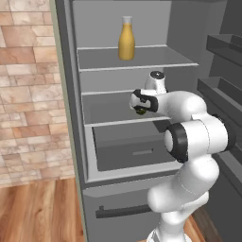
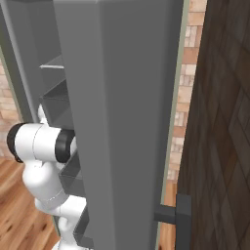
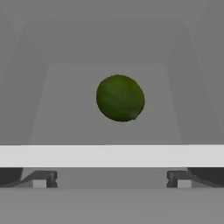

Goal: Pick lime from the fridge and place it on the plate on the counter.

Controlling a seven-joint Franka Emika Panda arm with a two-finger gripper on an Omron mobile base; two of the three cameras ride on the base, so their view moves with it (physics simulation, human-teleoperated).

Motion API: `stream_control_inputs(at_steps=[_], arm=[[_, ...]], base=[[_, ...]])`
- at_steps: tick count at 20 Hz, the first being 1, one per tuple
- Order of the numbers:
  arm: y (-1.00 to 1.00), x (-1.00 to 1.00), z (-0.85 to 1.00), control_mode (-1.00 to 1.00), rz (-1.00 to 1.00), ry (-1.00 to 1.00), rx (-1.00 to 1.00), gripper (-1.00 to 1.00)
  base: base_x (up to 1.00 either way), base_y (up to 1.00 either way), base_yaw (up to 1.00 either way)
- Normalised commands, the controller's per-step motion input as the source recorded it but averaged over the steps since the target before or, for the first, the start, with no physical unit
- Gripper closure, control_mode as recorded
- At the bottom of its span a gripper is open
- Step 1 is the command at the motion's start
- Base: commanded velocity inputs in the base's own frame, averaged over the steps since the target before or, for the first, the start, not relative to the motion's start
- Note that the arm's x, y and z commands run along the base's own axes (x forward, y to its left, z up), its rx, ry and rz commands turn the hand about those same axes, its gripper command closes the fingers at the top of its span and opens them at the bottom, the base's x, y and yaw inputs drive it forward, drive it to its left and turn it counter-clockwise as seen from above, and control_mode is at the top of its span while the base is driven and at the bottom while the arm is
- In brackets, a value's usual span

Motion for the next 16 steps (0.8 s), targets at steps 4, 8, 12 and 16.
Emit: stream_control_inputs(at_steps=[4,8,12,16], arm=[[-0.18,0.39,0.00,-1.00,0.00,0.00,0.00,-1.00],[-0.18,0.31,-0.03,-1.00,0.00,0.00,0.00,-1.00],[-0.02,0.17,-0.13,-1.00,0.00,0.00,0.00,-1.00],[0.00,0.16,-0.29,-1.00,0.00,0.00,0.00,-1.00]], base=[[0.00,0.00,0.00],[0.00,0.00,0.00],[0.00,0.00,0.00],[0.00,0.00,0.00]])
